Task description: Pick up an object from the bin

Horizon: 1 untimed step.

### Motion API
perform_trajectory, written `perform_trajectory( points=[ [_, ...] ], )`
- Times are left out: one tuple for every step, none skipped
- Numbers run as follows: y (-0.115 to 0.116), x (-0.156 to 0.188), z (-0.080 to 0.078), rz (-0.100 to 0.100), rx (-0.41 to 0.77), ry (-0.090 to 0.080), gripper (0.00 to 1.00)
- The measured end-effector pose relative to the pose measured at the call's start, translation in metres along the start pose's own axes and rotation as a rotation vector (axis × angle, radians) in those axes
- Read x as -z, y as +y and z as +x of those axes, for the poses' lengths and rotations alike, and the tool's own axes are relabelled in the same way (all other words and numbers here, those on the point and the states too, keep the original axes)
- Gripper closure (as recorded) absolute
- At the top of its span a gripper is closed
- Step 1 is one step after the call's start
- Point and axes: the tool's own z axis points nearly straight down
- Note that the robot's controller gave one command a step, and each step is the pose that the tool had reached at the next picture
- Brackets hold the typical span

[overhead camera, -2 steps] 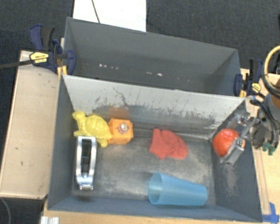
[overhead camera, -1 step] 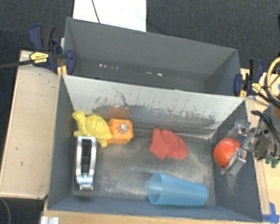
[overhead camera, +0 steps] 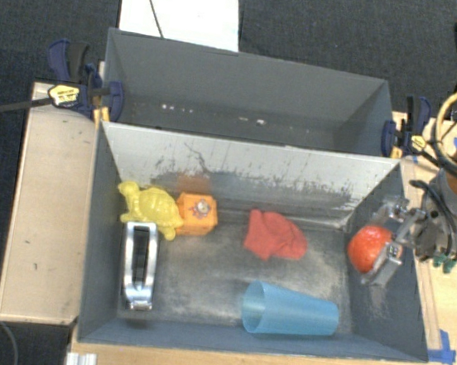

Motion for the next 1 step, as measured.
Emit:
perform_trajectory(
  points=[
    [0.0,0.0,0.0,0.0,0.0,0.0,1.0]
  ],
)
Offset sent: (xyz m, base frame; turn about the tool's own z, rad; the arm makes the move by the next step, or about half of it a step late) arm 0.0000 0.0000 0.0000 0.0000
